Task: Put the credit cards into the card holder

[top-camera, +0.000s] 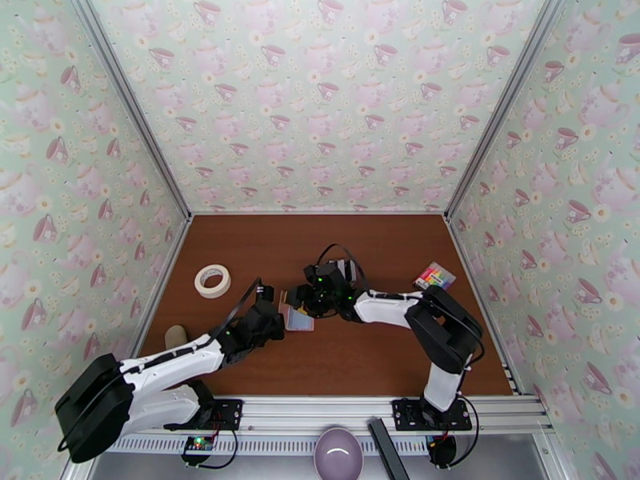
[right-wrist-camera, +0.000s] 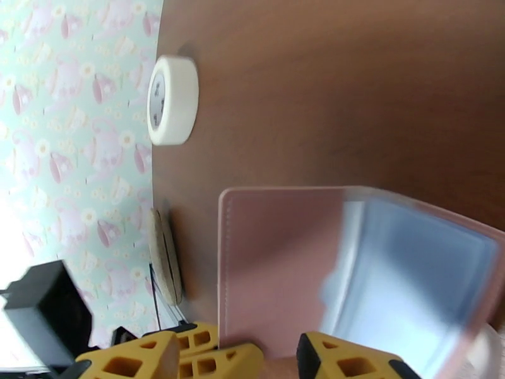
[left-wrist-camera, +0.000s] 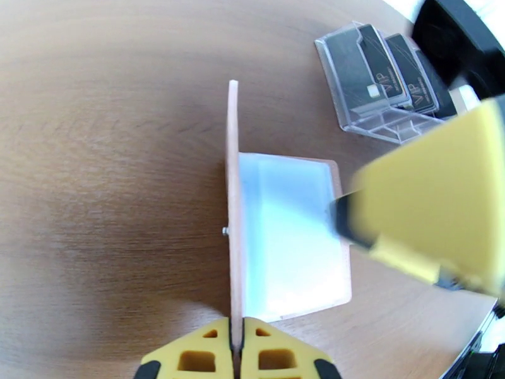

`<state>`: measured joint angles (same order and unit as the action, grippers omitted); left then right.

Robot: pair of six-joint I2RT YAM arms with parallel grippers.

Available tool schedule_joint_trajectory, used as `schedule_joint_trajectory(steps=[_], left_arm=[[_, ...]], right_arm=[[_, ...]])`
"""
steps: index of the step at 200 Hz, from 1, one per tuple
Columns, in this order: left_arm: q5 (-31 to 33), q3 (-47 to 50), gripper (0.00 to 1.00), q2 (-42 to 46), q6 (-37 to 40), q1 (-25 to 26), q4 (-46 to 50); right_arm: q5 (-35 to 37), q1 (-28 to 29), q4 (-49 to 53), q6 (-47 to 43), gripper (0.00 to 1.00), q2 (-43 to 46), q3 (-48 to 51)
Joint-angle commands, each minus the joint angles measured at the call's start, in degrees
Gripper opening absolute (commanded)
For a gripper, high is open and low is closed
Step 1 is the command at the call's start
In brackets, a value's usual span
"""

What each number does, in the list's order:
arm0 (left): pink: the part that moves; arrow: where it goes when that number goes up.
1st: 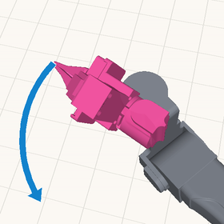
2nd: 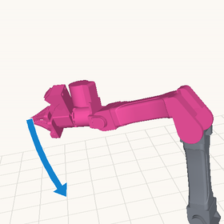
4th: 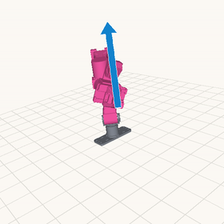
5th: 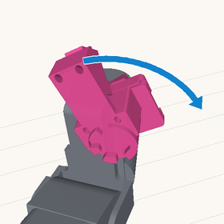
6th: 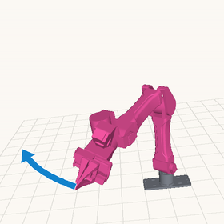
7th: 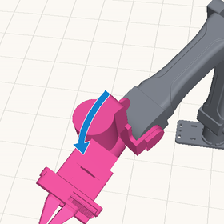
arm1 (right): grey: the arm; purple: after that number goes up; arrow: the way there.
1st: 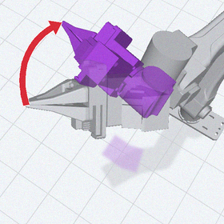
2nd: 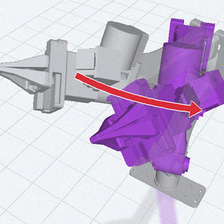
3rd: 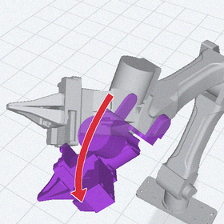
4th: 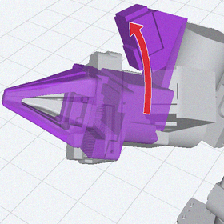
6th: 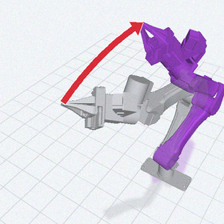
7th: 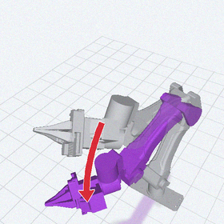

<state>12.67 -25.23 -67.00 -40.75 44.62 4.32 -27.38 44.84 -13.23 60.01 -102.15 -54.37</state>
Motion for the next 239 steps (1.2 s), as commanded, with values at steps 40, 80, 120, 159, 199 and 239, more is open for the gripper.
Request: schedule_joint_trajectory(steps=[40,80,120,159,199,239], left_arm=[[-2.13,2.94,0.02,-3.66,-4.51,-1.64,-7.92],[-1.30,1.09,0.09,-7.36,-4.18,-2.61,-3.39],[-0.52,-1.60,0.22,-9.72,-2.45,-2.59,0.78],[5.20,-7.45,0.36,-13.06,-0.37,-2.18,11.14],[13.37,-13.61,0.39,-17.10,1.45,-1.12,20.45],[16.69,-17.17,0.37,-21.32,3.00,-0.96,23.32]], right_arm=[[2.63,-0.66,1.22,-1.80,0.51,-1.65,0.86],[5.84,-1.42,7.82,-5.89,0.51,-3.05,-2.32],[6.63,-1.69,9.87,-6.92,0.51,-5.76,-3.31],[7.59,-2.09,10.42,-7.57,0.50,-7.16,-2.50],[7.84,-2.12,10.88,-8.19,0.50,-7.89,-2.79],[8.16,-2.21,12.80,-9.38,0.50,-8.82,-3.83]])
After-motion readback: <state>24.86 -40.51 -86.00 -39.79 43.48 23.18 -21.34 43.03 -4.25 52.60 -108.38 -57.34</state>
